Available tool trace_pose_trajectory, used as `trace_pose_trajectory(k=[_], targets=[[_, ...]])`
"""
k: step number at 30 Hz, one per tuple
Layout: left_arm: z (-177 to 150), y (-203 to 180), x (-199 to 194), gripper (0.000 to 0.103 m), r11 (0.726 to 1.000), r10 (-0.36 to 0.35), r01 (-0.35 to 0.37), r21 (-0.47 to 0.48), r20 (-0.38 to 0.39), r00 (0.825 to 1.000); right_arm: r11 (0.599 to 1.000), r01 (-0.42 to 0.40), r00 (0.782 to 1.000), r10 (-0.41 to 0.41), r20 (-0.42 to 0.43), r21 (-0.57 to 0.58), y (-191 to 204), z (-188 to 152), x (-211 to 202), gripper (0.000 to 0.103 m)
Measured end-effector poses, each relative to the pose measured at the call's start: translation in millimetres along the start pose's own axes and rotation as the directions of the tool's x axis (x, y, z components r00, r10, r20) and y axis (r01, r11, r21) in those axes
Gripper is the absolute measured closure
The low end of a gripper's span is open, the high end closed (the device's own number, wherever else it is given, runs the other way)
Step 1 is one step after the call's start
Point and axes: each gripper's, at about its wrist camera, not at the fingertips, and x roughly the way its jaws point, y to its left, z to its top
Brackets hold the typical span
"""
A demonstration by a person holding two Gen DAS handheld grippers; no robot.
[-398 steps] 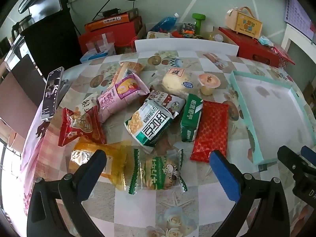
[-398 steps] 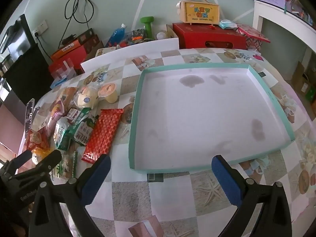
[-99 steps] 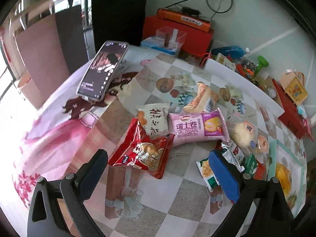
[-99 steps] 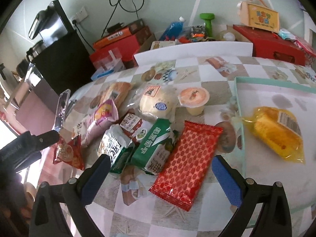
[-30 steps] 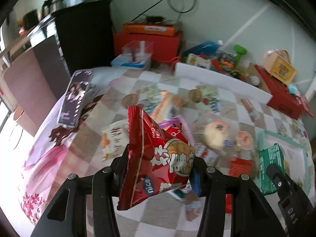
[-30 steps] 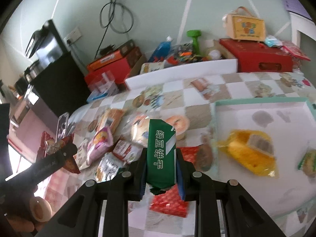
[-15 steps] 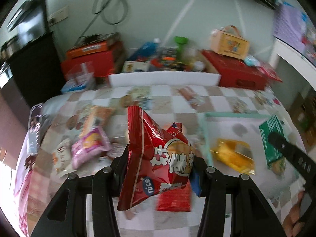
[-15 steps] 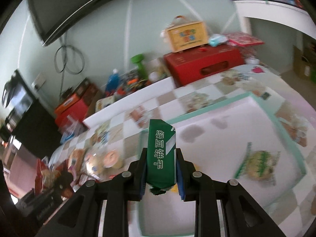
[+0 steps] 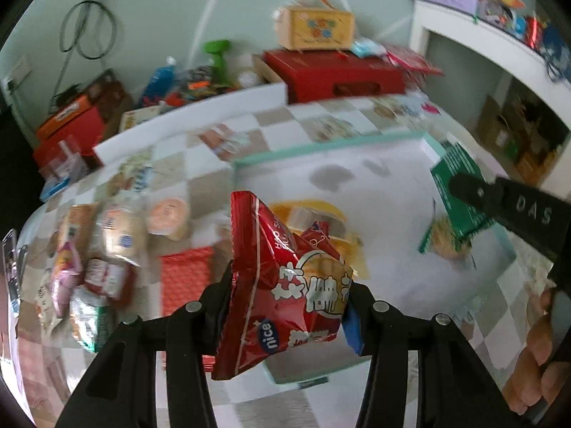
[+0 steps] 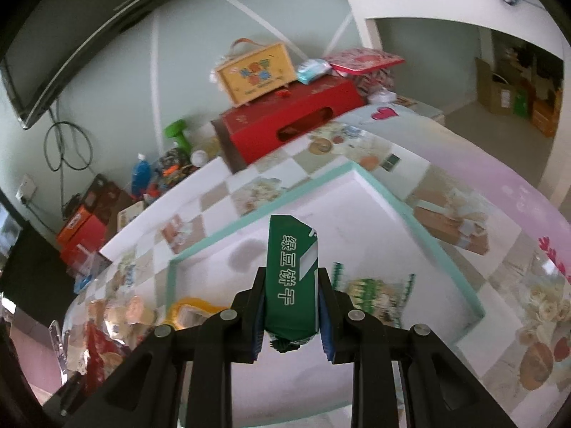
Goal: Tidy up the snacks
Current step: 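Carry the red chip bag and green box into the tray and release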
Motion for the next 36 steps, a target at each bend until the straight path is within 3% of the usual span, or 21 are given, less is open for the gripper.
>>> trace_pose_trajectory(k=[8,11,14,21,23,24,26,27,30,32,36], targets=[[-3.0,-10.4,19.8,0.05,1.0,-0.021,0.021,0.01,-0.023,1.0,1.0,-0.005,0.998,0.005,-0.066,0.008,-7.8,-6.7,17.2,0.076],[-1.0,-8.2,18.1,0.04,0.999,-0.045,0.045,0.001,-0.021,0.999,1.0,-0.014,0.996,0.014,-0.083,-0.001,-5.6,-8.8,20.9,0.074],[1.1,-8.0,10.4,0.034,0.999,-0.047,0.047,0.011,0.0,0.999,1.0,-0.018,0.997,0.017,-0.07,-0.007,-3.8,-8.7,17.4,0.074],[5.4,4.9,-6.7,0.032,1.0,-0.024,0.023,0.005,0.037,0.999,1.0,-0.018,0.998,0.017,-0.064,-0.019,0.6,-7.9,14.6,0.074],[6.6,15.0,-8.1,0.018,1.0,-0.003,0.004,-0.019,0.042,0.999,0.999,-0.02,0.997,0.017,-0.073,-0.029,3.7,-8.7,16.4,0.074],[6.6,19.6,-7.8,0.014,0.999,0.006,-0.005,-0.032,0.043,0.999,0.999,-0.021,0.996,0.018,-0.082,-0.036,5.7,-9.4,18.3,0.071],[6.1,36.5,-5.5,0.01,0.996,0.041,-0.038,-0.08,0.037,0.998,0.999,-0.027,0.994,0.022,-0.105,-0.044,9.3,-11.6,22.8,0.049],[4.8,43.1,-4.4,0.01,0.994,0.055,-0.051,-0.1,0.032,0.998,0.998,-0.031,0.993,0.025,-0.113,-0.046,10.8,-12.8,24.3,0.043],[1.9,71.9,-0.1,0.008,0.978,0.091,-0.088,-0.188,0.007,0.996,0.996,-0.039,0.991,0.029,-0.131,-0.074,19.2,-16.3,28.5,0.038],[-1.1,92.3,0.7,0.008,0.965,0.103,-0.101,-0.243,-0.006,0.995,0.994,-0.043,0.99,0.03,-0.138,-0.095,26.0,-18.6,30.8,0.027],[-7.0,120.2,-1.8,0.008,0.942,0.141,-0.139,-0.307,-0.013,0.99,0.99,-0.056,0.99,0.038,-0.135,-0.131,37.1,-21.7,31.6,0.019]])
